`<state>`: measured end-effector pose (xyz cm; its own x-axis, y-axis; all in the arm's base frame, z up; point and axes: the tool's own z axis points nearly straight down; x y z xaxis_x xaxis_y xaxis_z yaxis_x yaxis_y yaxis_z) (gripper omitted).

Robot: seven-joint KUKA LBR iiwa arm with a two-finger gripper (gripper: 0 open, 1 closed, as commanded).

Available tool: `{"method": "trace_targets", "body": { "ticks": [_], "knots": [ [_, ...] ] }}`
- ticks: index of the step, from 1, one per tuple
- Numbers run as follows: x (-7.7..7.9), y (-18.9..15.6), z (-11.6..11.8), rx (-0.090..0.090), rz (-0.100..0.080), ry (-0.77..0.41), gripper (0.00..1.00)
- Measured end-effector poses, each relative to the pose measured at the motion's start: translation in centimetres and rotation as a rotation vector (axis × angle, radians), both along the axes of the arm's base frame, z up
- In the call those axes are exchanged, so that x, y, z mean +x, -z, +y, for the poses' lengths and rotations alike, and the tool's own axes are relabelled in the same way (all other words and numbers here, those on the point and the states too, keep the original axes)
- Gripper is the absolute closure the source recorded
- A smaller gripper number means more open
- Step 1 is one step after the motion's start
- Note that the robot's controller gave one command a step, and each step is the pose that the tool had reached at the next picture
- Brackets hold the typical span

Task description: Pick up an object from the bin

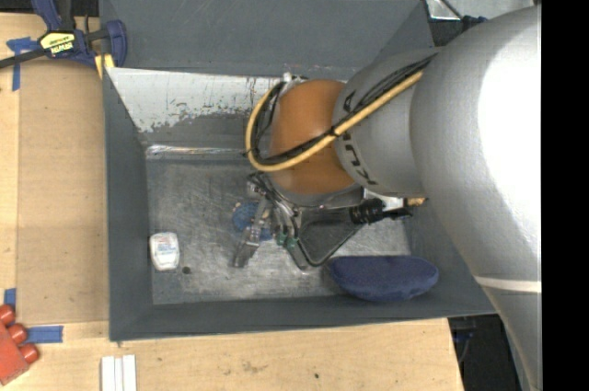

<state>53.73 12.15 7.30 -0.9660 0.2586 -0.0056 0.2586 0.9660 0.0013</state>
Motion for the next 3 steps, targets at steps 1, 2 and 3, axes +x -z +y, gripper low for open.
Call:
{"method": "trace_targets", "body": {
  "ticks": [1,2,3],
  "knots": [
    [1.2,-2.9,-1.4,0.001,0.000,0.047,0.00],
    [0.8,-2.7,-2.0,0.001,0.007,0.127,0.00],
    [-0.1,-0.1,-0.5,0.002,-0.003,0.283,0.00]
  ]
}}
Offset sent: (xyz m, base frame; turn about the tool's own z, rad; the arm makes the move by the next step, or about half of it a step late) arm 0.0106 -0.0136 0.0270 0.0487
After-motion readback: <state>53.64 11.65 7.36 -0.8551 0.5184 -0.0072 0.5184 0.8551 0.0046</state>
